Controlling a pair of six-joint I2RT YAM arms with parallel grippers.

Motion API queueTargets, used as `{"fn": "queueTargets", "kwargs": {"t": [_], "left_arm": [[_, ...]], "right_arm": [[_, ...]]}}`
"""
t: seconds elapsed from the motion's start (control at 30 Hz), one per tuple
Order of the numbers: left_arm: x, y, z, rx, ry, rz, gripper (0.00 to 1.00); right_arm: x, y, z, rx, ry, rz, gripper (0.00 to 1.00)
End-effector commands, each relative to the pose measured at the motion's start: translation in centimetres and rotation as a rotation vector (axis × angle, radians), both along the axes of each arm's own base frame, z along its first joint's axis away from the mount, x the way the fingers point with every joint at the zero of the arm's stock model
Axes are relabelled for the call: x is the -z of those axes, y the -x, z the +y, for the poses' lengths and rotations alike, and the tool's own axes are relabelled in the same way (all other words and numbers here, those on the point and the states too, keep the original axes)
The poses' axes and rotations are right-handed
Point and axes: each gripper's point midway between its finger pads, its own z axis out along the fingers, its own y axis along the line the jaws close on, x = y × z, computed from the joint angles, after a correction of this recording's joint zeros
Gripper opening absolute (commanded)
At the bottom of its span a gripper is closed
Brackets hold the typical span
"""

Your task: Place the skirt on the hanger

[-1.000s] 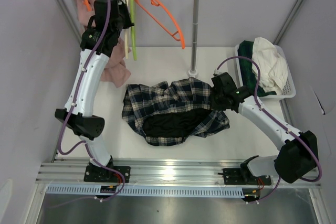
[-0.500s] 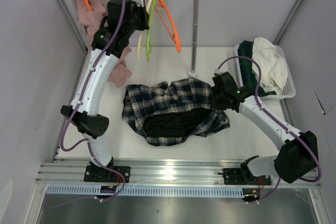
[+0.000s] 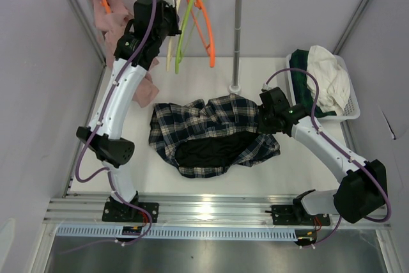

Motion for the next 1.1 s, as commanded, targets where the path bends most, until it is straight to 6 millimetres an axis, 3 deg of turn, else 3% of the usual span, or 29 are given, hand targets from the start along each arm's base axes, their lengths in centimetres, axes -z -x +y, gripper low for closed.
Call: {"fn": "queueTargets", "kwargs": {"t": [0.0, 0.53, 0.77, 1.07], "left_arm": [[-2.2, 0.2, 3.0, -0.106, 0.019, -0.044, 0.0], [-0.6, -1.0, 6.9, -0.242, 0.028, -0.007, 0.0], [-2.2, -0.3, 9.3, -0.304, 0.048, -0.051, 0.0], [-5.4, 2.3, 9.2, -0.233, 0.055, -0.152, 0.0]], "right_arm": [[-1.2, -0.5, -0.1, -0.009, -0.01, -0.042, 0.0], [-0.6, -0.3, -0.2, -0.009, -0.001, -0.027, 0.0], [-0.5, -0.2, -0.3, -0.009, 0.001, -0.026, 0.0], [-0.5, -0.3, -0.1, -0.013, -0.006, -0.031, 0.0]]}}
